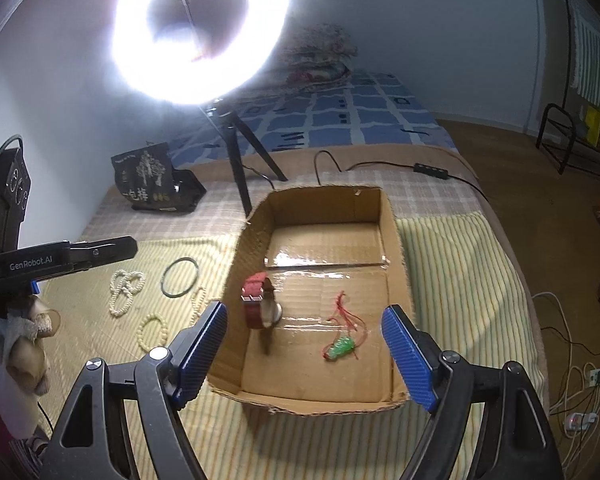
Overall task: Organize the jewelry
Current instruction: 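Open left tool to drop the watch while right tool releases the pendant in the box, then move left tool to the white pearl bracelet while right tool approaches the beaded bracelet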
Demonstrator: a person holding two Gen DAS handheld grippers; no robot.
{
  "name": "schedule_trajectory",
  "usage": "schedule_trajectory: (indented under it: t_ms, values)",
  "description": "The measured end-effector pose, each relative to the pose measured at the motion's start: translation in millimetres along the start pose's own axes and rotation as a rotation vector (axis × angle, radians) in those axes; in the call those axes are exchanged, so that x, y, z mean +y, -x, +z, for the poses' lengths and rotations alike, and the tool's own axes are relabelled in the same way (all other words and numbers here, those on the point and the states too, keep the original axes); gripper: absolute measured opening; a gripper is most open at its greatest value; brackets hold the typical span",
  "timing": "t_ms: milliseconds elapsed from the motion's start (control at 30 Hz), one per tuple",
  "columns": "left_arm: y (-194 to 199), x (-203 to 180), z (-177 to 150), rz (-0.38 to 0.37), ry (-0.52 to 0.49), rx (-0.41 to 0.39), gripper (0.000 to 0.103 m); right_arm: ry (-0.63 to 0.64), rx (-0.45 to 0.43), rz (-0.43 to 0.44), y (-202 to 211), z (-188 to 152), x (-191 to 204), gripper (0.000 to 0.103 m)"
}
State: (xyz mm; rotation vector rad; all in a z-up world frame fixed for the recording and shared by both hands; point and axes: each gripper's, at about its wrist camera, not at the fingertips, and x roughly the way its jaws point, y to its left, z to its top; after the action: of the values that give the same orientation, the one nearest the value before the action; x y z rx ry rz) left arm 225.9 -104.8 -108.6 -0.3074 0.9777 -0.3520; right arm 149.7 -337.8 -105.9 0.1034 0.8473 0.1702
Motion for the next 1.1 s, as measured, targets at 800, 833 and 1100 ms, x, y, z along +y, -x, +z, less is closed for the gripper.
schedule_trajectory:
  t_ms: [800, 833, 1100]
  values:
    - [69.1, 138.0, -6.6, 0.126, 0.155, -0.042, 0.039, 0.069, 0.038, 0.156, -14.5, -10.2, 112.2, 0.078]
    - [67.7, 146.3, -7.4, 0.127, 0.171, -0.032, 0.039, 0.076, 0.053, 0.165, -20.8, -11.8, 119.3, 0.076]
    - [49.1, 188.5, -15.3, 0.148, 0.252, 0.037, 0.039, 0.152, 0.164, 0.174, -59.3, -28.5, 148.1, 0.063]
